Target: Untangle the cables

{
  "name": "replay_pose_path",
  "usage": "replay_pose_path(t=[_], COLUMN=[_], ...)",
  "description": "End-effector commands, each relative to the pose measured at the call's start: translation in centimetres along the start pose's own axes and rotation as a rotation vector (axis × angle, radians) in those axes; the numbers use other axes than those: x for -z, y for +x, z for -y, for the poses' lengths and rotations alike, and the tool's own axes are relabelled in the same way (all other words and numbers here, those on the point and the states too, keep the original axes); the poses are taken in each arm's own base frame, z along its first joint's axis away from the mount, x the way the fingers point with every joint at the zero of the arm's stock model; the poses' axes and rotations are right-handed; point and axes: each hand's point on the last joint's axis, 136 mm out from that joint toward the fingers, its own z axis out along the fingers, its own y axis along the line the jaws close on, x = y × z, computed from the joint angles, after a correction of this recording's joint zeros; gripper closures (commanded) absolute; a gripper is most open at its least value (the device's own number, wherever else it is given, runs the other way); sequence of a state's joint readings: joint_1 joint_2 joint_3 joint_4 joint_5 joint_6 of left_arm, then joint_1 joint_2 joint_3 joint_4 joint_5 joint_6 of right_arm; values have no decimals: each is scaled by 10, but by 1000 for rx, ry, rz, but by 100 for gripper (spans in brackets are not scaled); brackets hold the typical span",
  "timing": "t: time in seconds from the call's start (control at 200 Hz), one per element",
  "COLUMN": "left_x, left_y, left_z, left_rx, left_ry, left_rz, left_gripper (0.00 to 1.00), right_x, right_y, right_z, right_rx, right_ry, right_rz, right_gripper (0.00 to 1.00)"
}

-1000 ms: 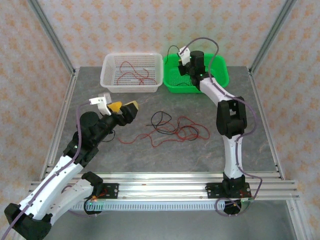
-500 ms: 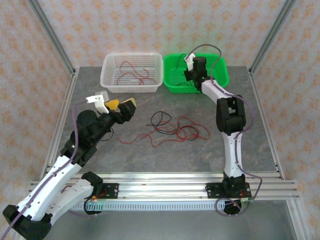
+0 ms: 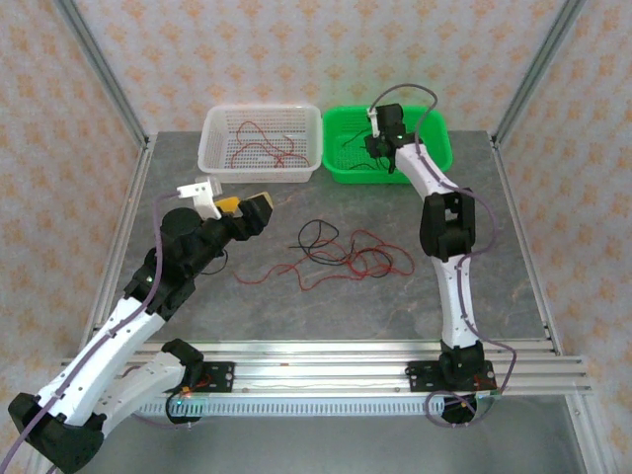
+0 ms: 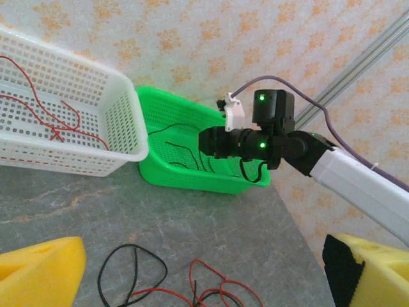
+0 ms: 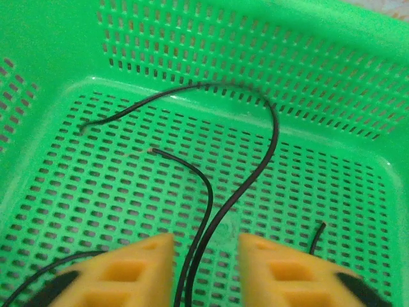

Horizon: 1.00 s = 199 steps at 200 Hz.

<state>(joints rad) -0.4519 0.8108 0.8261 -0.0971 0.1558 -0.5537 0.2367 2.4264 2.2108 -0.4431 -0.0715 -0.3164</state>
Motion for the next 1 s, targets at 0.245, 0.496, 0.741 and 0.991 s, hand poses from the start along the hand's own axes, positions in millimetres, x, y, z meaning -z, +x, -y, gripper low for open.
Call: replay_pose_path(t=[0.245, 0.496, 0.741, 0.991], left_x=[1, -9, -20, -33], left_y=[8, 44, 107, 170], left_z=[-7, -27, -37, -33], left_rx=[62, 68, -8, -138], left_ry=[-58, -170, -287, -374], left_rz=[-64, -237, -459, -644], left_gripper=[9, 15, 27, 31], right_x=[66, 124, 185, 241], right_y=[-23, -23, 17, 68], right_z=[9, 4, -32, -41], right_rx=[-255, -400, -366, -414], right_ry=[0, -53, -99, -145], right_rz=[-60, -106, -72, -16], right_gripper=[43, 29, 29, 32])
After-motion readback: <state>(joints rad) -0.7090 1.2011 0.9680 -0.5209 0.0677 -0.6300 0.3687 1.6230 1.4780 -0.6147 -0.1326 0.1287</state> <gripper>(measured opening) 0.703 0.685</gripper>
